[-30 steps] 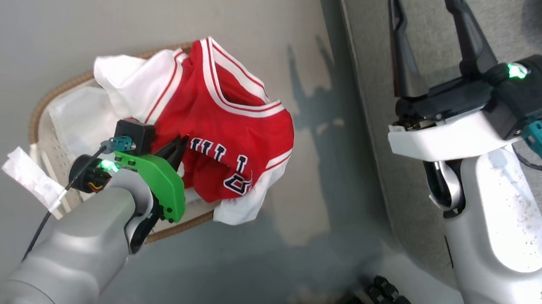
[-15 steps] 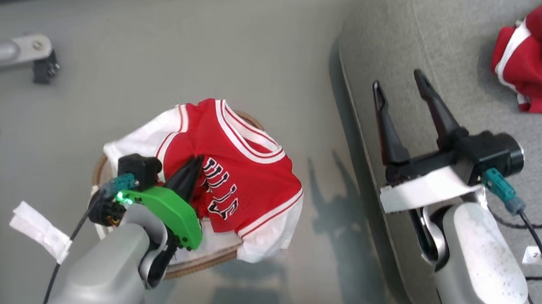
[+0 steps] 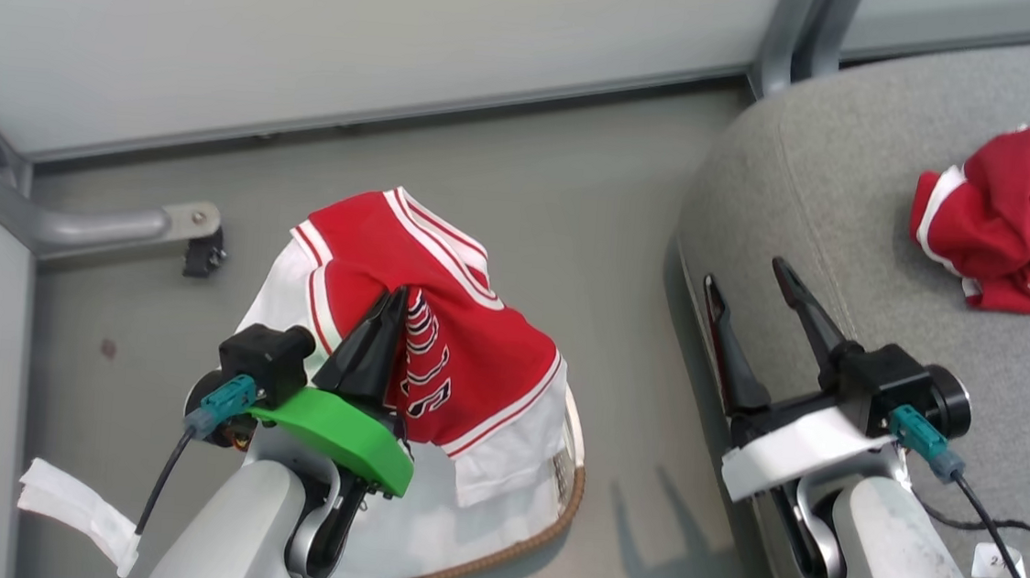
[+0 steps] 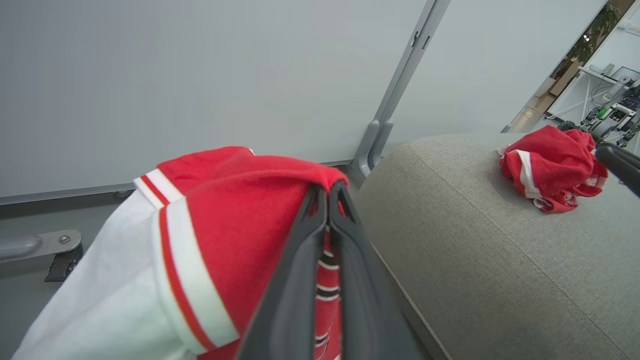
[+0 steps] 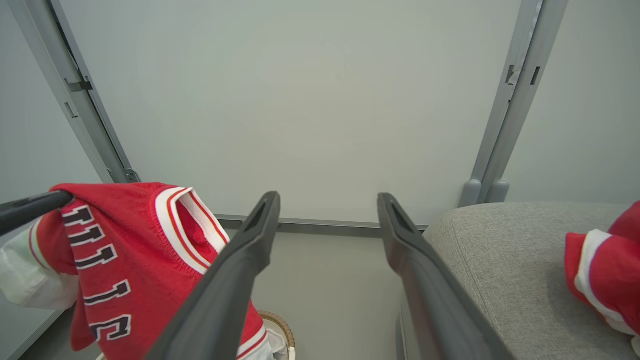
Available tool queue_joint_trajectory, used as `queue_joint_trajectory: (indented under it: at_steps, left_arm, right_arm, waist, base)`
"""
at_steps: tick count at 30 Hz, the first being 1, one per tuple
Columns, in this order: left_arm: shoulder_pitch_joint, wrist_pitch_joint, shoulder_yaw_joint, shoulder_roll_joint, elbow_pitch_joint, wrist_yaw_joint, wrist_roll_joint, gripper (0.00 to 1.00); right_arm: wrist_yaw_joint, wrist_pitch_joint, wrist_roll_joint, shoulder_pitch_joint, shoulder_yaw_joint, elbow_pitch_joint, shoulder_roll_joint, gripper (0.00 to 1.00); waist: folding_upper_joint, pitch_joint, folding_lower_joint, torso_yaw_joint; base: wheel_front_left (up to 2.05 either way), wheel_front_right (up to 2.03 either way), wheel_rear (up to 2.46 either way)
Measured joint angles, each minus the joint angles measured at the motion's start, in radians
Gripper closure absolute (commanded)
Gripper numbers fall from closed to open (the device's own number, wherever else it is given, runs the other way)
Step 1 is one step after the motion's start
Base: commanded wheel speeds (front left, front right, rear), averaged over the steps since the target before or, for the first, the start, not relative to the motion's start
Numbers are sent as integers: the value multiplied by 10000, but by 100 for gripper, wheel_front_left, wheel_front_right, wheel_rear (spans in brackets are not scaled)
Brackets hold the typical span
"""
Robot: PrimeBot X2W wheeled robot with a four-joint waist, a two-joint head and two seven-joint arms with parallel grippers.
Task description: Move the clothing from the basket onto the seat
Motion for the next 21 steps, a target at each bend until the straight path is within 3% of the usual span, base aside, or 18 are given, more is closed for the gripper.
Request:
queue_joint_trajectory:
  at_steps: [15, 21]
  left_arm:
    - [482, 0, 991, -401, -2069, -2, 1022, 100]
    - [531, 0, 802, -502, -2182, -2, 1064, 100]
  right_arm:
    - [0, 0, 132, 1198, 244, 290, -6, 0]
    - [0, 0, 2, 1378, 1254, 449, -10, 0]
  waist:
    - [0, -1590, 0, 642]
    - [0, -1710, 0, 905]
  base:
    - [0, 0, 0]
    - [0, 0, 0]
